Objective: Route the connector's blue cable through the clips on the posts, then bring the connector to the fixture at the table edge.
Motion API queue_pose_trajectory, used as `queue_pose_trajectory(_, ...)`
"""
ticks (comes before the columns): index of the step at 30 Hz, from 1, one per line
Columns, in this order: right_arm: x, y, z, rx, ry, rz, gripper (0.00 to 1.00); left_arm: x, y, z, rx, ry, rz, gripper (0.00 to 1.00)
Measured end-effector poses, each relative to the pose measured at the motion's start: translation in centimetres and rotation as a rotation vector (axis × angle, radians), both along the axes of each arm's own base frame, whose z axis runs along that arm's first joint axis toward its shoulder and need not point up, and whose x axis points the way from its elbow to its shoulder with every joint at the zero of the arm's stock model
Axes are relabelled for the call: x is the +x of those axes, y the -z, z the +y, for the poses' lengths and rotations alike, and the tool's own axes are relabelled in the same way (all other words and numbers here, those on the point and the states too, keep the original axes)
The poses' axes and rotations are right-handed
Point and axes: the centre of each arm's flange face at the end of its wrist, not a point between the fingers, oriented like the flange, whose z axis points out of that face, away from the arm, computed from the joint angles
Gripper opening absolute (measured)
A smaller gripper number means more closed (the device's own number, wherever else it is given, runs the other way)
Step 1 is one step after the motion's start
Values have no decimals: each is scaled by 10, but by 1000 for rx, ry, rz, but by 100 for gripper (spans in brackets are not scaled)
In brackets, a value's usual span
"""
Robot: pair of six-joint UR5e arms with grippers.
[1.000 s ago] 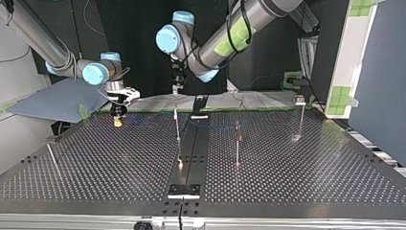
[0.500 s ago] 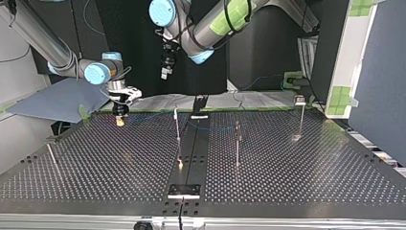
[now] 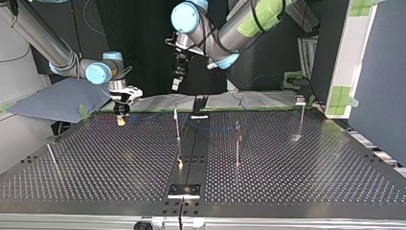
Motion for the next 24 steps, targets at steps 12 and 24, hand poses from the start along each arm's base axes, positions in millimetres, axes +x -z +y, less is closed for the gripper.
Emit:
queue_pose_trajectory(12, 2, 1, 2, 6, -3, 2, 0, 18, -27, 45, -157, -8, -42, 100)
queue_pose_trajectory(24, 4, 1, 3, 7, -6, 2, 0, -17, -53, 60, -196, 18, -138, 100)
